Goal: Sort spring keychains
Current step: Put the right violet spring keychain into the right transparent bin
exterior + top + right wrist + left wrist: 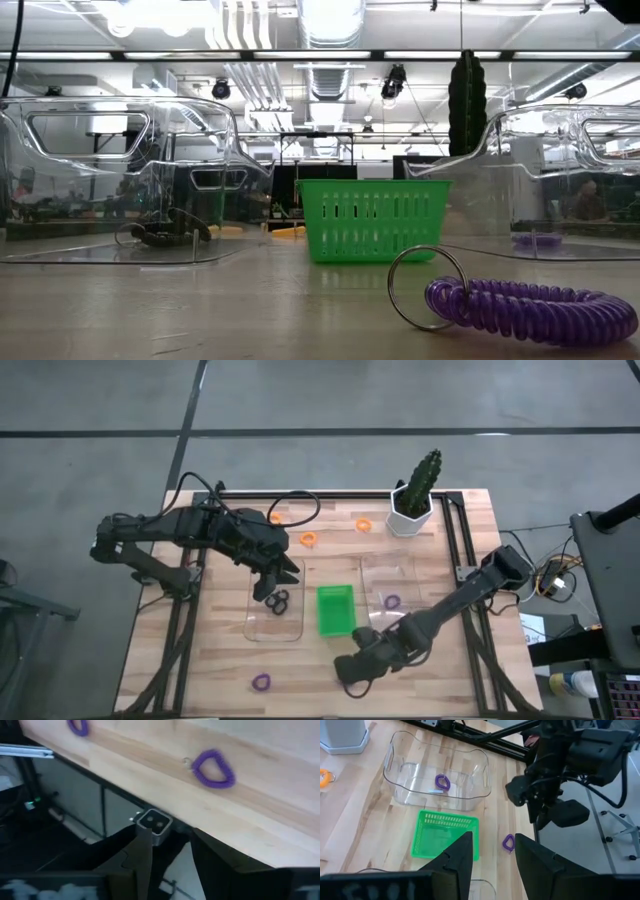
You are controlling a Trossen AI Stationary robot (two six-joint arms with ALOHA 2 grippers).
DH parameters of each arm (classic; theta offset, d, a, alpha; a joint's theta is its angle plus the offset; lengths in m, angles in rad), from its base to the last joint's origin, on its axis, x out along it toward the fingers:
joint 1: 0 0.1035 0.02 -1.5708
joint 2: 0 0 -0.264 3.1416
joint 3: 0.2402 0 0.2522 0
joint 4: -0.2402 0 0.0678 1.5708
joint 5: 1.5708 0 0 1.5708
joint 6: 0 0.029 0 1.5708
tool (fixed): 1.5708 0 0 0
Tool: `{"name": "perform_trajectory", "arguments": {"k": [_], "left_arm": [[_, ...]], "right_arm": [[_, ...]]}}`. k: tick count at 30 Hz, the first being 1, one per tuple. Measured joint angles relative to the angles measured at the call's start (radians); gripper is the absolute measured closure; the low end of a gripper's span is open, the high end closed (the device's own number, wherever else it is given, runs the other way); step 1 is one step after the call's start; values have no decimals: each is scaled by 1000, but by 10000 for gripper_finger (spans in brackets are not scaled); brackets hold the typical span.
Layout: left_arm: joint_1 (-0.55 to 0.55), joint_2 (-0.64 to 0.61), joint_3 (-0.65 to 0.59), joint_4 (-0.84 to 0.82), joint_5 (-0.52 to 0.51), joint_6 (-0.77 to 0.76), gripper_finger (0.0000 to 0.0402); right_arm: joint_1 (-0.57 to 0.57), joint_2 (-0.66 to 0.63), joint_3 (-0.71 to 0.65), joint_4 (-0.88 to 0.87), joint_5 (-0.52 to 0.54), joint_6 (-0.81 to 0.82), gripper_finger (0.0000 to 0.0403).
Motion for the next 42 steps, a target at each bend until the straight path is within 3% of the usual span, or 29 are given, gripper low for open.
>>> {"name": "perform_trajectory", "arguments": {"k": [6, 20, 26, 36, 42], "left_arm": [[0, 0, 0, 0, 0, 1, 264], [2, 0, 0, 0, -23, 37, 264], [2, 0, 0, -3, -26, 36, 264], [2, 0, -1, -4, -27, 37, 264], [2, 0, -2, -21, -26, 38, 264]], "right_arm": [[0, 0, -80, 132, -3, 15, 278], [23, 2, -111, 100, -29, 15, 278], [52, 89, -11, 107, -34, 20, 278], [13, 246, 185, -177, -25, -66, 285], [-3, 371, 277, -191, -38, -103, 286]]}}
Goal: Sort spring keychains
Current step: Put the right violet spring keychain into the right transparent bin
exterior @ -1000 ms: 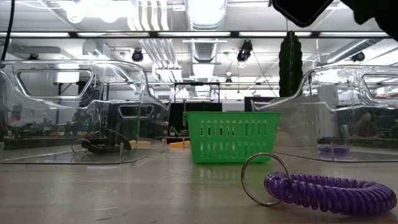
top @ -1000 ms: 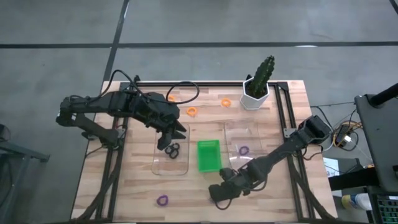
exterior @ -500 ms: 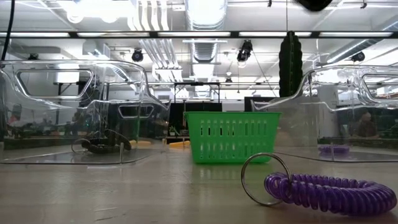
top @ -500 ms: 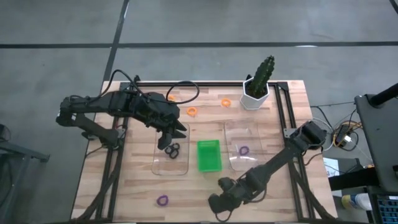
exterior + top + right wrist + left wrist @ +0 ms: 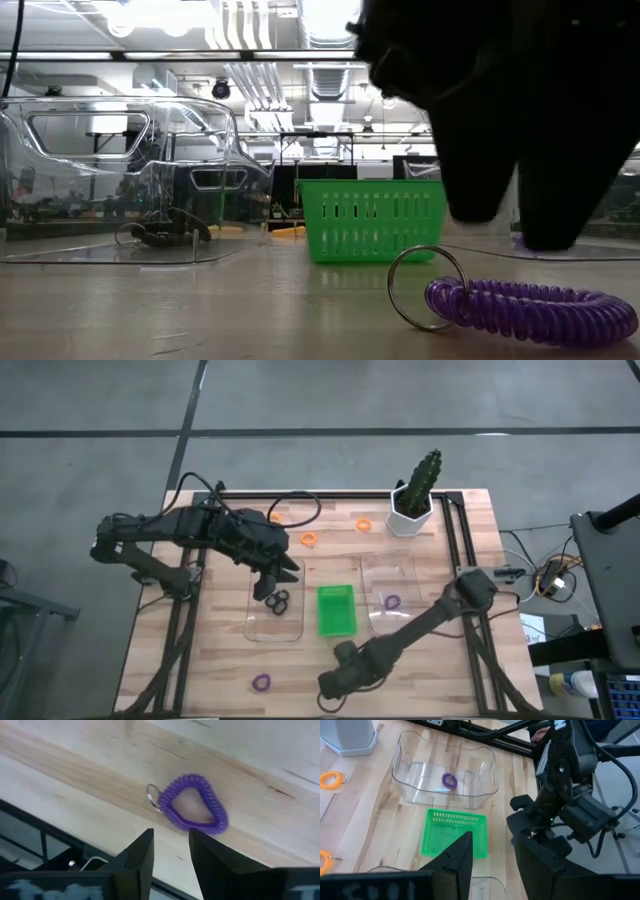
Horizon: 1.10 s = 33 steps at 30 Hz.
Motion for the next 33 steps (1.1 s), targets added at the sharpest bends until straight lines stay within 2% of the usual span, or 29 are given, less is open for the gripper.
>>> {"name": "perform_trajectory", "arguments": {"k": [4, 12, 19, 28, 33], "left_arm": [[0, 0, 0, -22, 0, 1, 264], [0, 0, 0, -24, 0, 14, 264], [0, 0, 0, -24, 0, 13, 264], [0, 0, 0, -25, 0, 10, 264], [0, 0, 0, -24, 0, 11, 264]], "right_arm": [[2, 80, 98, -73, -28, -18, 292], [-1, 162, 322, -293, -14, -138, 312], [0, 217, 347, -293, -55, -224, 315], [-14, 218, 314, -295, -60, -279, 325], [-13, 220, 385, -281, -71, -330, 335]]}}
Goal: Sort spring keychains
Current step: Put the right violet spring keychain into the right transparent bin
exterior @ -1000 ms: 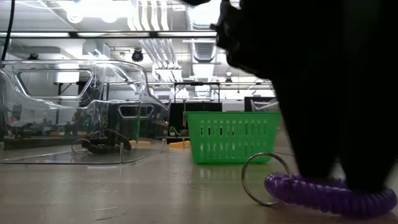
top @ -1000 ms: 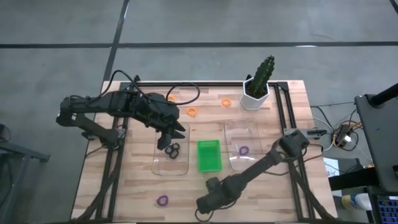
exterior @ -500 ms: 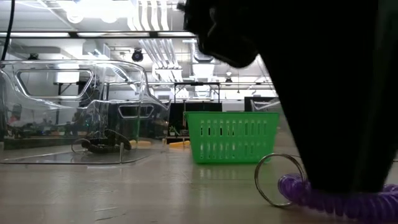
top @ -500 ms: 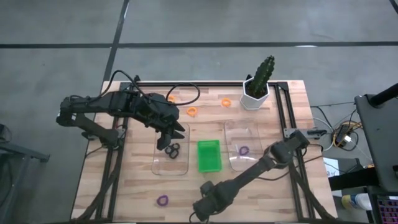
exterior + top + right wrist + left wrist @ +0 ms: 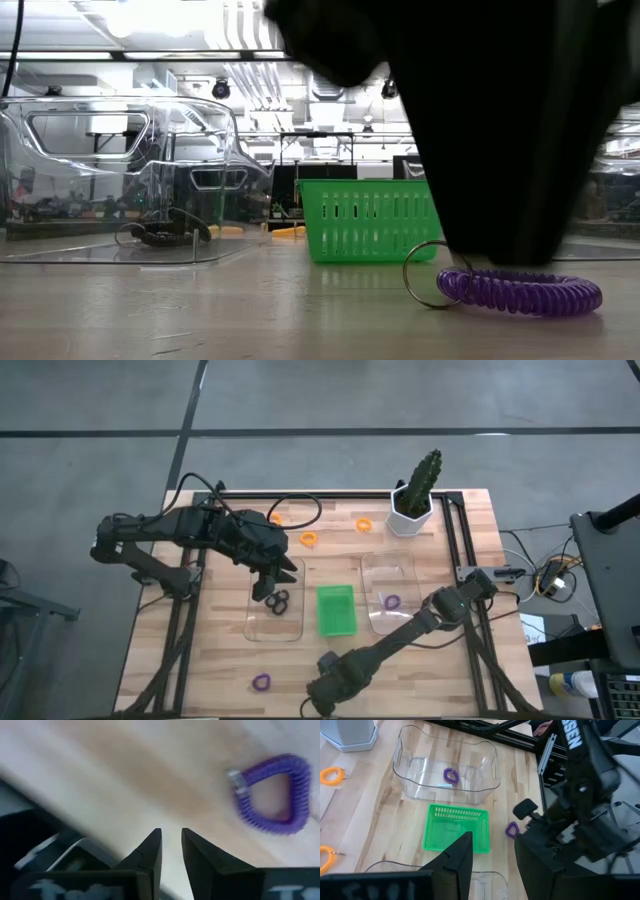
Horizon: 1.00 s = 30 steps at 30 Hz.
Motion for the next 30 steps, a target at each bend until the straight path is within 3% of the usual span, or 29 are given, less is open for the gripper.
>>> {"name": "perform_trajectory", "arguments": {"k": [9, 22, 30], "left_arm": [[0, 0, 0, 0, 0, 0, 264], [0, 0, 0, 0, 0, -4, 264], [0, 0, 0, 0, 0, -7, 264]], "right_arm": [[-1, -2, 79, -176, 79, -79, 325], [-9, -2, 20, -168, 100, -146, 209], [-14, -2, -57, -142, 96, -160, 200]]}}
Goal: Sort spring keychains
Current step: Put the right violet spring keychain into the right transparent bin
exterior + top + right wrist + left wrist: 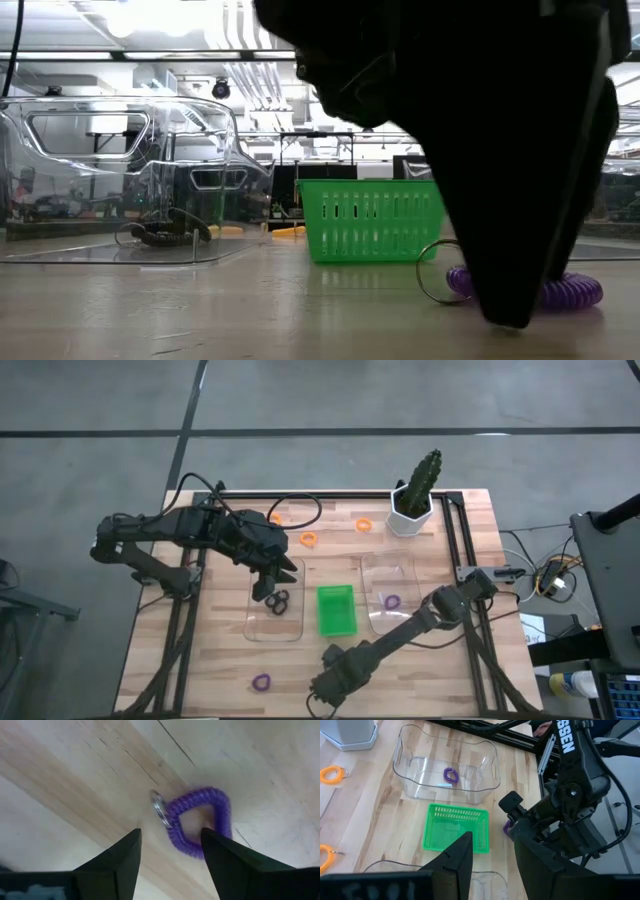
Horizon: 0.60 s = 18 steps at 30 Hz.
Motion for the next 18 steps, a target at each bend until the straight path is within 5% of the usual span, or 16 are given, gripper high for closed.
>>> {"name": "perform_trajectory", "arguments": {"k": [7, 15, 18], "left_arm": [[0, 0, 0, 0, 9, 0, 264], [0, 0, 0, 1, 9, 3, 264], [0, -1, 0, 1, 9, 3, 264]], "right_arm": [[-7, -5, -38, 68, -29, -2, 237], [-21, -5, -40, 75, -71, -30, 372], [-25, -3, -34, 88, -77, -40, 385]]}}
